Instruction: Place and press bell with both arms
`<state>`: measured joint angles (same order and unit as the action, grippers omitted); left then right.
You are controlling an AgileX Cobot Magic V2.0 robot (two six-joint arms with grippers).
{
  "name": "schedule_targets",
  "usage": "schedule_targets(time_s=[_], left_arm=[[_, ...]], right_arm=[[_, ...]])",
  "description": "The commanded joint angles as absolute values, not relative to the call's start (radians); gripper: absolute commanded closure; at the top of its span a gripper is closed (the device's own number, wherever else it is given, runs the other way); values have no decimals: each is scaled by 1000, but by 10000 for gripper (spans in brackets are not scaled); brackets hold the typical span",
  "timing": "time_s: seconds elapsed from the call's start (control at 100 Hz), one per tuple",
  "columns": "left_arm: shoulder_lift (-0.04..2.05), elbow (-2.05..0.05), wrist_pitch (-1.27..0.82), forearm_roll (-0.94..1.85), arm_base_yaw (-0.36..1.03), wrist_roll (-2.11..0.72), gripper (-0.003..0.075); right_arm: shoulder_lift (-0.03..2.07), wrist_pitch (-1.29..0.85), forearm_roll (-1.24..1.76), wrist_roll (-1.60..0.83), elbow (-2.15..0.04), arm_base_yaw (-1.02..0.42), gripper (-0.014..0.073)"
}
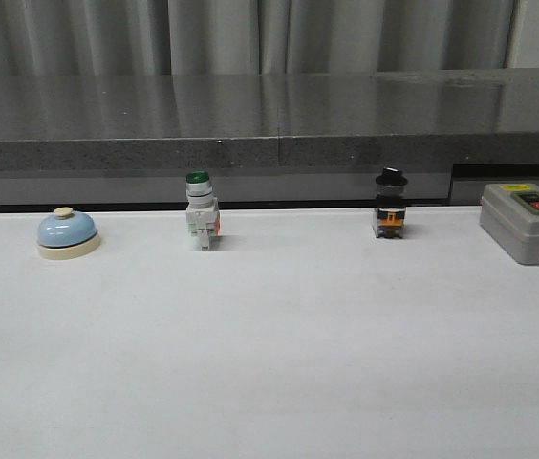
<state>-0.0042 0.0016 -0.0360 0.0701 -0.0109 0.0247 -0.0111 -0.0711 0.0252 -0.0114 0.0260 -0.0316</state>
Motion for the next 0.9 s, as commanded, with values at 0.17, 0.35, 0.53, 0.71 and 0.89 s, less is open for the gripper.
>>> schedule_targets(time_s=[0.17,0.35,0.53,0.71,0.89], left_arm=[[-31,42,43,77,-13,34,741],[-31,42,43,77,-13,34,741],[-31,42,64,74,-13,34,741],[-31,42,148,75,-13,36,741],[-15,9,147,77,-17,36,741]], right_arm=[[-30,17,27,-13,12,-27,654],[-30,17,27,-13,12,-27,654],[-30,17,27,-13,12,-27,654],[-30,17,27,-13,12,-27,654],[-30,16,27,-13,12,-27,654]])
